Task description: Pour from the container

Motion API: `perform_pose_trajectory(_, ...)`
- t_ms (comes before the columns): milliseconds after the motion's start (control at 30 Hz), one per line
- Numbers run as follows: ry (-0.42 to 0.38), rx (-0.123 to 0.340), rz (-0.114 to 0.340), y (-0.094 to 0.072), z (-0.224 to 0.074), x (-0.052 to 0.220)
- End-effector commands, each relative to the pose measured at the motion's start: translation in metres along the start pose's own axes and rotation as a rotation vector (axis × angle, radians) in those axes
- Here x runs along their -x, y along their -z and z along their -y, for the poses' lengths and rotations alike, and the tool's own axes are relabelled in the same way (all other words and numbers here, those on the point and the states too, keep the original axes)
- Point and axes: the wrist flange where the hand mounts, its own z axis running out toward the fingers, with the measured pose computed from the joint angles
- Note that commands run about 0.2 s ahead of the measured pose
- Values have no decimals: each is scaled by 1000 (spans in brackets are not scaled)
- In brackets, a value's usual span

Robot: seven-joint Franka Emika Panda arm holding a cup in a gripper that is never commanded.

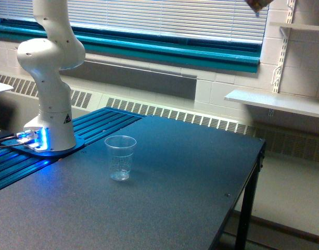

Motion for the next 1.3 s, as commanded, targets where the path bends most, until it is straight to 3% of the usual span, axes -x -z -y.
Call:
perform_pose_trajectory(33, 7, 27, 10, 8, -13, 5)
perform_pose_trajectory(800, -6, 181, 42, 12, -96, 49)
perform_pose_trajectory(1300, -21, 243, 113, 16, -136, 93)
